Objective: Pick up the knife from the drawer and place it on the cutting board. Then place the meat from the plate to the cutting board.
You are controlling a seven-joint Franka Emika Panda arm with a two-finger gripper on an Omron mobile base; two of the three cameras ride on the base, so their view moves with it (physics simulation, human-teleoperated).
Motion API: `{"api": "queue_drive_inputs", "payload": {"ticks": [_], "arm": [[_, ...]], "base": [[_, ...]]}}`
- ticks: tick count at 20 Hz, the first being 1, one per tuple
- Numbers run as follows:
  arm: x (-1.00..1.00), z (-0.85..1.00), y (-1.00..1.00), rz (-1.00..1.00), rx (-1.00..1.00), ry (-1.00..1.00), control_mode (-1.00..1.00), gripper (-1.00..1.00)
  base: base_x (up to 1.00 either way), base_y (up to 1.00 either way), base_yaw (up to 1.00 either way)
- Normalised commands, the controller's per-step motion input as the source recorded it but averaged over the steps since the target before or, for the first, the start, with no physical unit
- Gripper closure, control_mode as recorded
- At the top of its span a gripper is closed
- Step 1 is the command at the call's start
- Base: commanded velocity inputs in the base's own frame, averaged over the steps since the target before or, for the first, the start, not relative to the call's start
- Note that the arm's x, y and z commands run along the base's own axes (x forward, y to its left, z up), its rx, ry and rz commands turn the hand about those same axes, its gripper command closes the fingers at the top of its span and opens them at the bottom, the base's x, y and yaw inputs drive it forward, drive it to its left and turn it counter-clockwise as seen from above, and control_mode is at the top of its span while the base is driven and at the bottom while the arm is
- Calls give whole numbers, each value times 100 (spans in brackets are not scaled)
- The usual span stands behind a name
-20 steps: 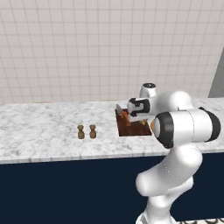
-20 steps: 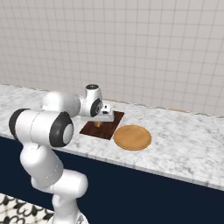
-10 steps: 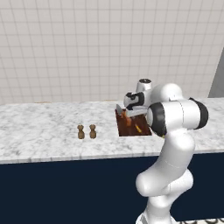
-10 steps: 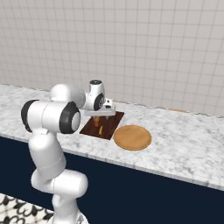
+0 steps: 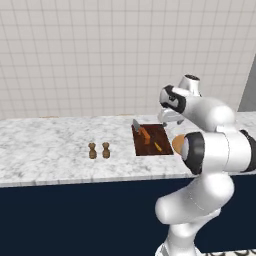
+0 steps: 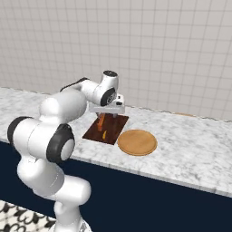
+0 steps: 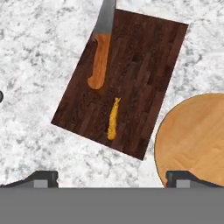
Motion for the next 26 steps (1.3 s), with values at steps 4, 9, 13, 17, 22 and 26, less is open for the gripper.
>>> {"api": "queue_drive_inputs", "payload": {"ticks": [4, 9, 13, 17, 22, 26], "arm": [[-98, 92, -4, -2, -1, -29, -100, -100], [-100, 56, 0, -15, 0, -22, -100, -100], [-92, 31, 0, -21, 0, -19, -100, -100], [-6, 0, 0, -1, -1, -3, -100, -100], [0, 0, 0, 0, 0, 0, -100, -100], [0, 0, 11, 1, -3, 0, -100, -100]], "base": [[0, 0, 0], [0, 0, 0], [0, 0, 0], [0, 0, 0], [0, 0, 0], [0, 0, 0]]}}
